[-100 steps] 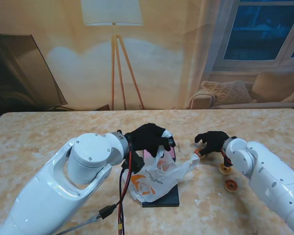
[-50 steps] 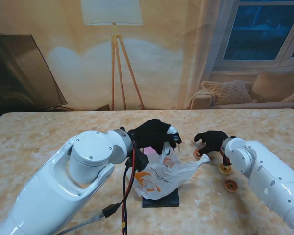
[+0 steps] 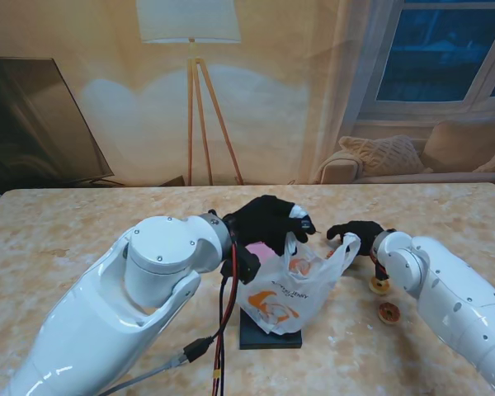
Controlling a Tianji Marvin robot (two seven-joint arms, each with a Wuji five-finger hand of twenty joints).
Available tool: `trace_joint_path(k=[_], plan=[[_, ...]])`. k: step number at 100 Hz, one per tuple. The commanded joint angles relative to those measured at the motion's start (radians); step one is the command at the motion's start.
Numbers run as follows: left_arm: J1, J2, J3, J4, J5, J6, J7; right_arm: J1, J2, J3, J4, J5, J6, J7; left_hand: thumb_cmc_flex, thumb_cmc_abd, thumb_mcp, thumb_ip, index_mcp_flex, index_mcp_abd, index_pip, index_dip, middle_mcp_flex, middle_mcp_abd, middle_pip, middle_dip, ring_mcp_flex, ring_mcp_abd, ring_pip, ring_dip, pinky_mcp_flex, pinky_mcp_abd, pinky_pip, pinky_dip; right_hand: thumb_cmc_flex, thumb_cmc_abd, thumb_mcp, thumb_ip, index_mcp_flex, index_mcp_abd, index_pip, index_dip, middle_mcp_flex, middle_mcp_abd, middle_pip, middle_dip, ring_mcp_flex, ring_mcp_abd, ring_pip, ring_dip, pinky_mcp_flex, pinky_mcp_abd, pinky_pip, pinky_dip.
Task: Pack mini donuts into a plastic bag, tie the opening and put the bag into the gift box
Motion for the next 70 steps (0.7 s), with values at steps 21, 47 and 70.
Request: trace_joint_path(k=[21,47,70], plan=[[0.003,-0.002,-0.001,0.009,0.005,-0.004,-0.023,0.016,-0.004,-0.032,0.015,-0.004,0.002,0.021,0.032,0.014,-0.018,-0.015,-0.004,-0.033,0.031,0.008,-0.023,-0.019,0.000,-0.001,-0.014,-0.016,-0.011,-0.007,0.007,-0.046,-0.010,-0.021,-0.007,-0.020,0.005,0.008,0.008,0.009,0.000,-0.012,-0.044,0.026,0.024,0.022,-0.003,-0.012,0.026,0.021,0.001,-0.009,0.004,-0.017],[0.009,0.002,-0.010,0.015,0.014,-0.010,-0.027,0.043,0.001,-0.080,0.028,0.001,-0.023,0.046,0.033,0.014,-0.017,-0.014,-0.004,-0.032,0.035,0.006,-0.023,-0.018,0.001,-0.001,-0.015,-0.014,-0.009,-0.005,0.003,-0.042,-0.006,-0.019,-0.017,-0.045,0.017,0.004,0.108,0.004,0.047,0.006,-0.057,0.046,0.012,0.021,-0.022,-0.002,0.015,0.017,-0.010,-0.004,0.000,-0.018],[0.015,0.010,-0.018,0.011,0.020,-0.021,-0.041,0.055,0.010,-0.117,0.024,-0.045,-0.054,0.046,0.033,0.012,-0.015,-0.014,-0.004,-0.031,0.037,0.006,-0.021,-0.017,0.002,0.001,-0.015,-0.011,-0.007,-0.003,0.002,-0.040,-0.003,-0.017,-0.035,-0.096,0.070,-0.007,0.192,-0.057,0.210,0.155,-0.056,0.052,-0.007,0.008,-0.029,0.007,-0.019,-0.008,-0.015,-0.003,-0.008,-0.024]])
